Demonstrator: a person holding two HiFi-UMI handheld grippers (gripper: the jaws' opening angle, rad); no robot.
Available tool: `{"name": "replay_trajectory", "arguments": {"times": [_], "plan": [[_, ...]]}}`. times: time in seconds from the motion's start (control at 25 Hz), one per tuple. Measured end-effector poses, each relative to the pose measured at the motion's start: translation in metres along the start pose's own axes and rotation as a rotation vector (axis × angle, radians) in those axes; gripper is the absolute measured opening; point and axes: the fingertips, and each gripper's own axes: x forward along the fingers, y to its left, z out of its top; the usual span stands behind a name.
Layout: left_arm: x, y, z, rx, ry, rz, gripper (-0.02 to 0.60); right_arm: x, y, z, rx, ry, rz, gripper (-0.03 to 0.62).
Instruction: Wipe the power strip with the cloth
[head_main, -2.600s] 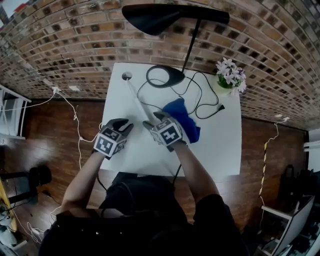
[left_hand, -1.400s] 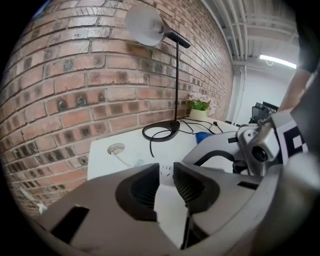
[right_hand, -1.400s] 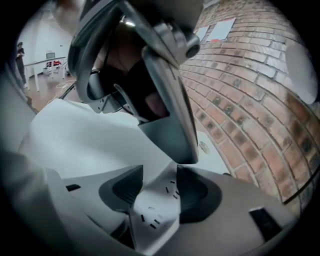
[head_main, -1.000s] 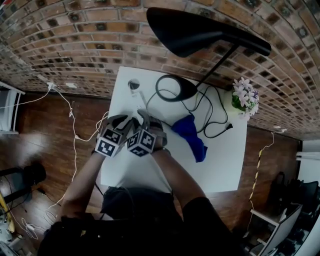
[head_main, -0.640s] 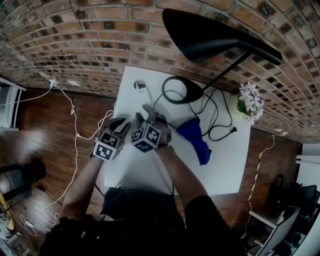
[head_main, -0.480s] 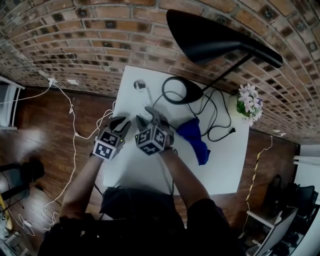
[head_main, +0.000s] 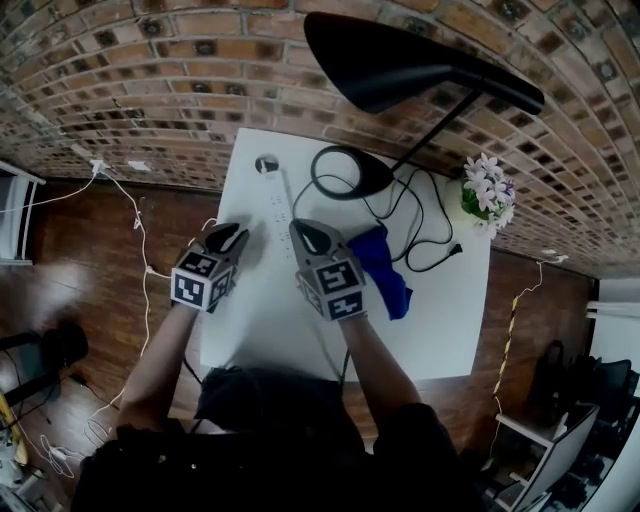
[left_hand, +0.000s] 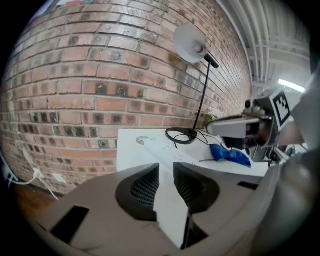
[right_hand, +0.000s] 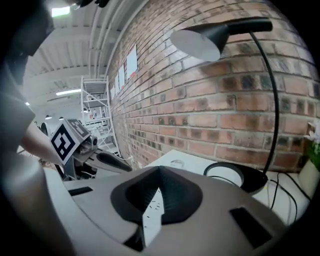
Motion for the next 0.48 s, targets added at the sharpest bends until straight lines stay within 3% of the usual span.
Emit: {"name": "replay_trajectory", "arguments": {"times": [0.08, 0.16, 0.28, 0.36, 0.48], "plan": [[-0.008, 0.0, 0.012, -0.09, -0.033, -0.015, 0.08, -0.007, -0.002, -0.001, 0.03, 0.0, 0.021, -0.011], [-0.017, -0.001, 0.029, -0.122, -0.071, -0.022, 0.071, -0.013, -0.001, 0.002, 0.055, -0.015, 0.046, -0.011], [-0.029, -0.01, 0.051, -0.116, -0.113, -0.027, 0.048, -0.023, 0.004, 0.011, 0.094, -0.054, 0.077, -0.011], [-0.038, -0.019, 0.059, -0.105, -0.132, -0.025, -0.006, -0.03, 0.011, 0.017, 0.102, -0.077, 0.103, -0.009], [-0.049, -0.036, 0.063, -0.079, -0.139, -0.023, -0.006, -0.042, 0.023, 0.021, 0.105, -0.096, 0.144, -0.009]]}}
